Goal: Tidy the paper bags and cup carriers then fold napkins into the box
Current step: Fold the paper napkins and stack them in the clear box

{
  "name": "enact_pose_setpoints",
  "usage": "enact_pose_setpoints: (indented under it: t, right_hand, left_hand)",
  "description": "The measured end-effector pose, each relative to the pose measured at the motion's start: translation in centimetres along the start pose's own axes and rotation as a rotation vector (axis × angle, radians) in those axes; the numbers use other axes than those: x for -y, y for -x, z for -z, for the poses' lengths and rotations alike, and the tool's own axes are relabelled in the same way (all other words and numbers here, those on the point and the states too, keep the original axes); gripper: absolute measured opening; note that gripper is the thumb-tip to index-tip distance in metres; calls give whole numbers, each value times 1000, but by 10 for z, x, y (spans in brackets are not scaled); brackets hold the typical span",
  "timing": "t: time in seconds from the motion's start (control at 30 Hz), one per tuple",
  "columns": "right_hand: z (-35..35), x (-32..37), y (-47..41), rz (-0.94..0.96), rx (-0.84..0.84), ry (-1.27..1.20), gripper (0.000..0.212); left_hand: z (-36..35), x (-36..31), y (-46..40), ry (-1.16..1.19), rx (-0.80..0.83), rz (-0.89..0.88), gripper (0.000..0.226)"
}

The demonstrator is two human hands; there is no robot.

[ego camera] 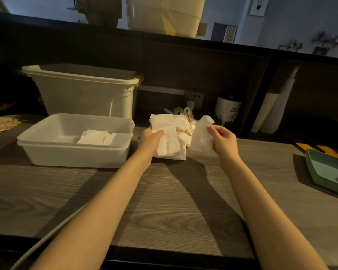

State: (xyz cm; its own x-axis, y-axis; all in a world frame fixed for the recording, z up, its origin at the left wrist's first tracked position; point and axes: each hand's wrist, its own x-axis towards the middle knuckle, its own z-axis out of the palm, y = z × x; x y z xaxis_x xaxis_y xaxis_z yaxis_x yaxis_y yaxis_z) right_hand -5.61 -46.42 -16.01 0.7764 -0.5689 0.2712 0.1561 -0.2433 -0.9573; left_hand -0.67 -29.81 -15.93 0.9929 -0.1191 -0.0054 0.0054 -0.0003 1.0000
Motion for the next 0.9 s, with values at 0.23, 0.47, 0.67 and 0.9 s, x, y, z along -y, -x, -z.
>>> enact_pose_setpoints:
  t: [0.23,0.47,0.67,0.9]
  right_hand:
    - [-11,20,12,-268,319,-439,24]
    - [-22,12,21,-254,307,-244,14]
    - [-24,6,17,-284,260,-181,21]
    - [-19,8,11,-170,289,-88,35]
  left_hand:
    - [-2,2,2,30,94,110,35]
    - [-10,2,8,131,224,113,33]
    - [-8,2,9,-28,254,30,32]
    - [-7,2,6,-11,172,9,31]
